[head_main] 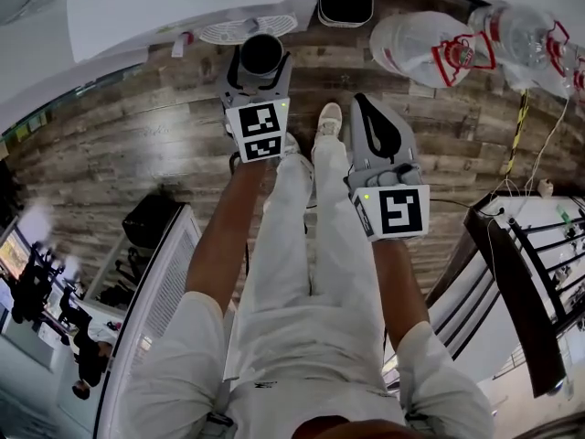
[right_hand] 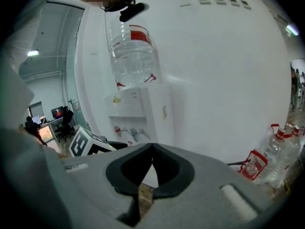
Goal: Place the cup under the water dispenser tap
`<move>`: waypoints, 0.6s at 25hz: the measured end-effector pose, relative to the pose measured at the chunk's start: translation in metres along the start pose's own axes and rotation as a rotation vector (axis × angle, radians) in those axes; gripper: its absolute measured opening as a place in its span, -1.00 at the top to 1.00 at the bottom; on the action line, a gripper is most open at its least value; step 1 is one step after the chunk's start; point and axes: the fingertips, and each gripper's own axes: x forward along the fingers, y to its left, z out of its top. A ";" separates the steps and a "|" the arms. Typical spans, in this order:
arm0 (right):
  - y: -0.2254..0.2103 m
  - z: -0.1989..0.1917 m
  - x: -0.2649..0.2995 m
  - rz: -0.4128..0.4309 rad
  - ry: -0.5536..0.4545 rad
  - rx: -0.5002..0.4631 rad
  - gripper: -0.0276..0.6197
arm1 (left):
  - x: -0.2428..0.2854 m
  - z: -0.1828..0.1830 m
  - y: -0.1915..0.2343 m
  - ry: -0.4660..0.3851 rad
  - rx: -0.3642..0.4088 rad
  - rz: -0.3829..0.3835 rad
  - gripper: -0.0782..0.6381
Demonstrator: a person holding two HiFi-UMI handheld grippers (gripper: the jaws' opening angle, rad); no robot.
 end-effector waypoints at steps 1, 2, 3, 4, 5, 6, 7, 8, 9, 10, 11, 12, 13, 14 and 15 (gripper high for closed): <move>-0.003 -0.001 0.001 -0.001 0.001 0.002 0.91 | 0.005 -0.001 0.001 -0.010 0.010 0.006 -0.23; -0.005 -0.002 0.002 -0.002 0.001 0.003 0.91 | 0.010 -0.002 0.003 -0.020 0.016 0.010 -0.22; -0.008 -0.003 0.004 -0.002 0.002 0.003 0.91 | 0.015 -0.003 0.003 -0.030 0.014 0.012 -0.22; -0.010 -0.005 0.004 -0.002 0.002 0.001 0.91 | 0.018 -0.003 0.004 -0.043 0.008 0.013 -0.22; -0.011 -0.007 0.005 -0.001 0.003 -0.001 0.91 | 0.022 -0.004 0.004 -0.057 0.004 0.015 -0.22; -0.012 -0.010 0.006 0.000 0.005 -0.005 0.91 | 0.025 -0.006 0.005 -0.073 0.002 0.017 -0.21; -0.013 -0.013 0.007 0.001 0.009 -0.008 0.91 | 0.028 -0.007 0.005 -0.089 0.003 0.019 -0.21; -0.014 -0.016 0.009 0.002 0.013 -0.011 0.91 | 0.031 -0.008 0.005 -0.104 0.004 0.021 -0.21; -0.015 -0.020 0.011 0.004 0.017 -0.014 0.91 | 0.035 -0.010 0.005 -0.118 0.005 0.024 -0.21; -0.015 -0.023 0.013 0.005 0.020 -0.016 0.91 | 0.038 -0.010 0.006 -0.131 0.009 0.028 -0.21; -0.015 -0.025 0.015 0.007 0.024 -0.016 0.91 | 0.042 -0.010 0.007 -0.145 0.015 0.033 -0.21; -0.015 -0.028 0.017 0.009 0.027 -0.014 0.91 | 0.044 -0.010 0.009 -0.157 0.021 0.041 -0.20; -0.014 -0.031 0.018 0.013 0.030 -0.011 0.91 | 0.046 -0.010 0.011 -0.167 0.025 0.051 -0.20; -0.012 -0.034 0.018 0.017 0.035 -0.006 0.91 | 0.047 -0.010 0.012 -0.178 0.028 0.060 -0.20; -0.011 -0.037 0.019 0.022 0.041 -0.002 0.91 | 0.048 -0.010 0.013 -0.189 0.029 0.067 -0.20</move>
